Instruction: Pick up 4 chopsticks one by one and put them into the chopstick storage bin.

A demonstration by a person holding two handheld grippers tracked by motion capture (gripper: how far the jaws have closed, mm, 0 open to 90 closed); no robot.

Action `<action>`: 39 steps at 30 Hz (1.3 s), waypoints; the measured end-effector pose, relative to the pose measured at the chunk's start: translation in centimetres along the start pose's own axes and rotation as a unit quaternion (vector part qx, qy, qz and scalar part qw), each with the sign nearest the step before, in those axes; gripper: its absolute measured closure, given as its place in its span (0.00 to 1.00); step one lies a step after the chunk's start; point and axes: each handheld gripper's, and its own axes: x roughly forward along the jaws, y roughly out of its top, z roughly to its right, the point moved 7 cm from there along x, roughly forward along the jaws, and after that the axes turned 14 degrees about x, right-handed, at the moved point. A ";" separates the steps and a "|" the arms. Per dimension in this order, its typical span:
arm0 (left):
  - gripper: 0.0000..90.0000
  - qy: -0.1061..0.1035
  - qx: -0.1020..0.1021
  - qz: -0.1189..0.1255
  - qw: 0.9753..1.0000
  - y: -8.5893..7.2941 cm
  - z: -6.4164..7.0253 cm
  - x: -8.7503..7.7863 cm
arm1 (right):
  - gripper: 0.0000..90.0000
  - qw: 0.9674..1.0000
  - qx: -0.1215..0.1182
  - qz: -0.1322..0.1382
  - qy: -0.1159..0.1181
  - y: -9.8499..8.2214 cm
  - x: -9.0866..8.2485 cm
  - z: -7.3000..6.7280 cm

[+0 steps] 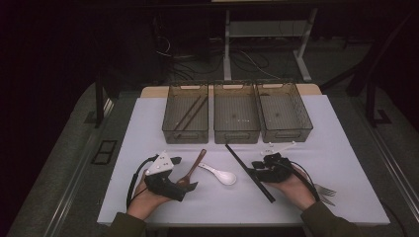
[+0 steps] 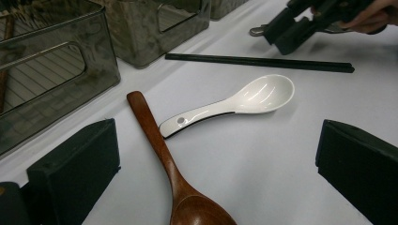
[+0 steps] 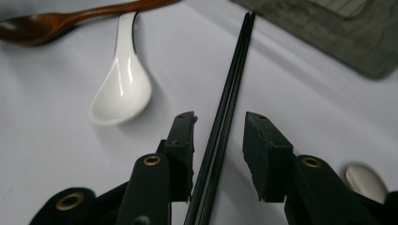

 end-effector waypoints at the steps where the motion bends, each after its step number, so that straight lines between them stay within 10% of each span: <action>1: 0.00 0.000 0.000 0.000 1.000 0.0 0.0 0.0 | 0.71 1.000 0.000 0.003 0.000 0.5 0.4 0.0; 15: 0.00 -0.002 0.000 0.001 1.000 -0.1 -0.1 -0.2 | 0.76 1.000 -0.004 -0.002 -0.012 5.2 5.0 -0.2; 39: 0.00 -0.004 0.001 -0.001 1.000 -0.1 -0.1 -0.1 | 0.87 0.998 -0.032 -0.018 -0.044 5.6 7.1 0.3</action>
